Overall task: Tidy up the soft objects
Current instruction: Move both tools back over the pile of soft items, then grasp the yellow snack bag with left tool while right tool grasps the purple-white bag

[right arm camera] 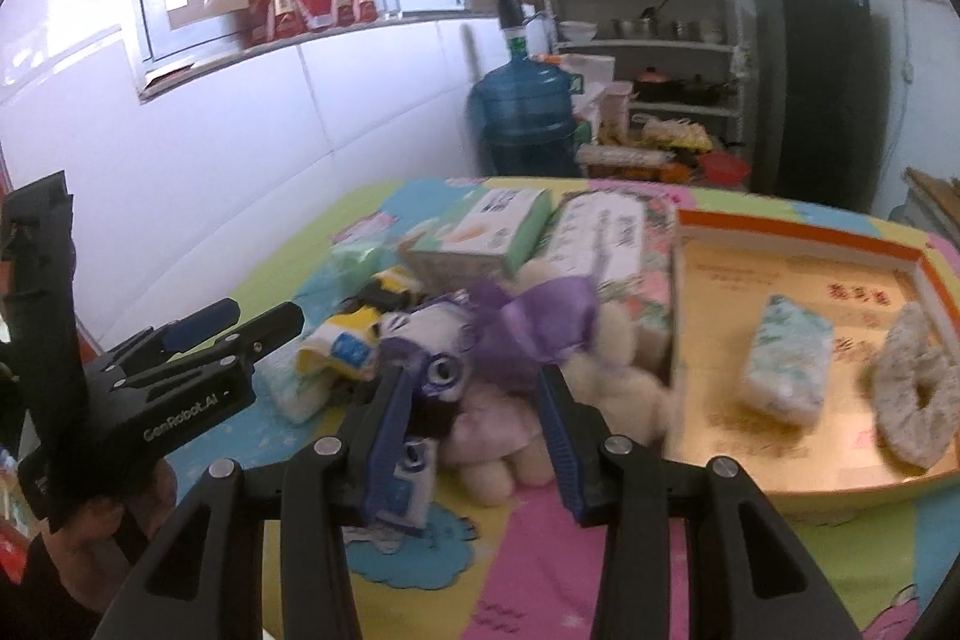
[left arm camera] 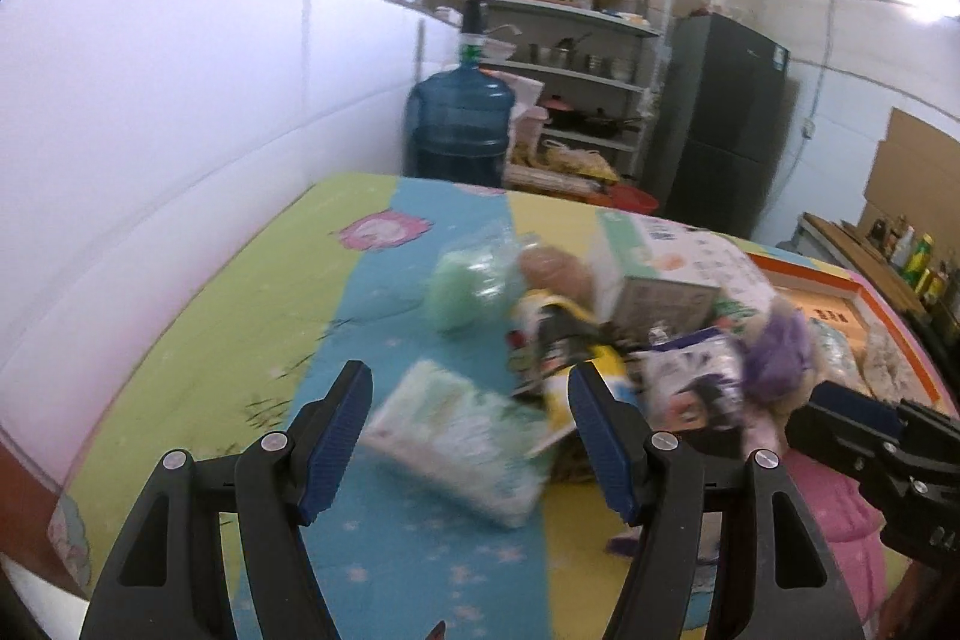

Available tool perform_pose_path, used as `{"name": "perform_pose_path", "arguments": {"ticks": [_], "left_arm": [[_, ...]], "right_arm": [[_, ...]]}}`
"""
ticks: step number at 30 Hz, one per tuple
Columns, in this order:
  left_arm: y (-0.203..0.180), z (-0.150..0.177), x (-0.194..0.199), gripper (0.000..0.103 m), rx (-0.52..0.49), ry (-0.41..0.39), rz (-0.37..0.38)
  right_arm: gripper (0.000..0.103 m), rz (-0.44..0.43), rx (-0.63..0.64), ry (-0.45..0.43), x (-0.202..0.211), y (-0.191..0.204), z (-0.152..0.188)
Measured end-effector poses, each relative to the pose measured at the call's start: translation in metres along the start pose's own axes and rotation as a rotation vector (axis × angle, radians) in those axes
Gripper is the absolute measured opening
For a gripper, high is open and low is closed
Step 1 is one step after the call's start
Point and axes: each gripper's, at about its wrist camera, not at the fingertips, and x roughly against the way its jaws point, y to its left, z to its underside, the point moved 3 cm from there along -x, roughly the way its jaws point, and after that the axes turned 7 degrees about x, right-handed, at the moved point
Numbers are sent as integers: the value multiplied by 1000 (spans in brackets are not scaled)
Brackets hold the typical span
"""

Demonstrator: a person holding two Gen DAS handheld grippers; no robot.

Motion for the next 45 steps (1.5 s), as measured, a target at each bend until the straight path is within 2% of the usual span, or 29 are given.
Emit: {"name": "perform_pose_path", "arguments": {"ticks": [3,7,17,21,26,27,28,31,35,40,45], "left_arm": [[15,-1,-3,70,29,5,-12],[25,2,-3,70,42,4,-8],[34,9,-13,70,43,39,42],[37,10,-20,70,50,57,49],[37,5,-24,70,59,65,82],[35,3,-23,70,61,63,102],[29,0,-22,70,56,59,128],[11,-8,-21,70,21,54,170],[-17,-16,-29,70,-43,54,172],[-48,-21,-51,70,-99,97,131],[-58,-18,-72,69,-104,145,96]], "right_arm": [[43,-35,9,21,-10,12,1],[56,-46,18,49,-23,25,4],[56,1,12,88,-45,35,4],[64,19,19,96,-53,39,4],[64,43,44,99,-60,42,5],[60,45,46,95,-60,42,5],[47,58,51,91,-59,42,5],[41,26,26,89,-56,37,7],[40,4,15,41,-38,33,5],[40,9,-5,-83,1,20,-1],[40,-17,-19,-145,20,10,-2]]}}
